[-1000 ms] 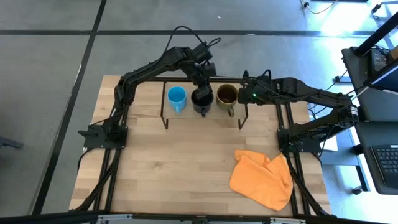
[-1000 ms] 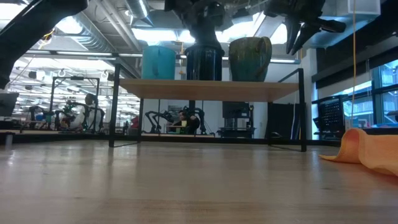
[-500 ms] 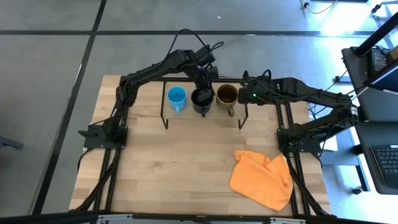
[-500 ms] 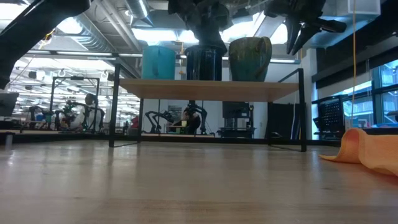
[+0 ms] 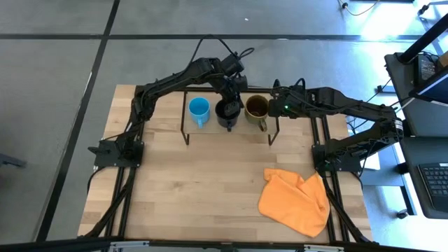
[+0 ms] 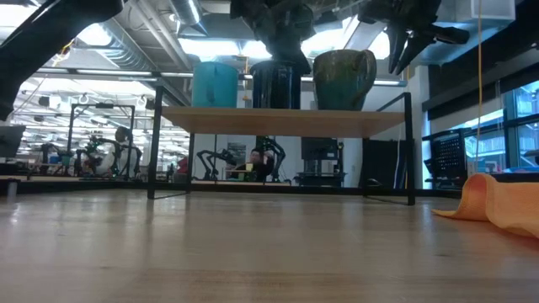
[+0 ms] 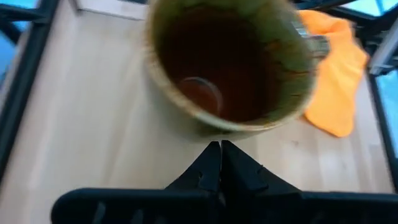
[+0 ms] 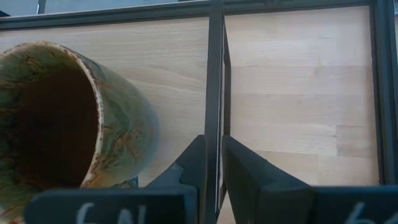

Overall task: Stack small to large cups/mugs on shelf
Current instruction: Put the brown mug on the shelf

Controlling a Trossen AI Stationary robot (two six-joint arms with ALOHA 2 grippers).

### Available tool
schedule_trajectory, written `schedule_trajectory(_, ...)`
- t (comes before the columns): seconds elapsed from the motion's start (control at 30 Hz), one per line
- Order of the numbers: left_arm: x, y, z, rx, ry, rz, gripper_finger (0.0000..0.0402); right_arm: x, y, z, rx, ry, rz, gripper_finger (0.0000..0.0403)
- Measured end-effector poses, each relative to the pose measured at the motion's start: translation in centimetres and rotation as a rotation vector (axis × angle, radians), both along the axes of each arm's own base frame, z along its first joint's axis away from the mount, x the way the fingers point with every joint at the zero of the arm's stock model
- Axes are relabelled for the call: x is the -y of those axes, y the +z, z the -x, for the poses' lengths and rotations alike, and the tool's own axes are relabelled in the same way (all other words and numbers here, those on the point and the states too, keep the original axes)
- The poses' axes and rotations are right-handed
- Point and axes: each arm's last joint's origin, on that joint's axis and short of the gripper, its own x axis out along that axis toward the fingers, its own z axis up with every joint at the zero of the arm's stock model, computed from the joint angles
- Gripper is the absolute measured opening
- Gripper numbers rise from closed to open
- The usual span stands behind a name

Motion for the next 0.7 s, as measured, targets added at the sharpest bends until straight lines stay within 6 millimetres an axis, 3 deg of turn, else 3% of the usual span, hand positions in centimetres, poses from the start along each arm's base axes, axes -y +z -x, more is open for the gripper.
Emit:
schedule_trajectory(0.47, -2.9, 0.2, 1.5, -0.01, 0.092, -0.029, 0.0005, 0.0, 0.0, 0.0, -0.005, 0.009, 0.003, 0.0052)
schedule_trajectory(0.57, -3.5, 1.7, 2.1, 0.032, 0.111, -0.053, 0.001, 0.1, 0.2, -0.1, -0.013, 0.063, 0.029, 0.0052)
schedule_trajectory(0.7, -3.6, 4.6, 4.0, 0.138, 0.141, -0.061, 0.0017, 0.7, 2.4, -0.8, 0.071, 0.133, 0.131, 0.0052)
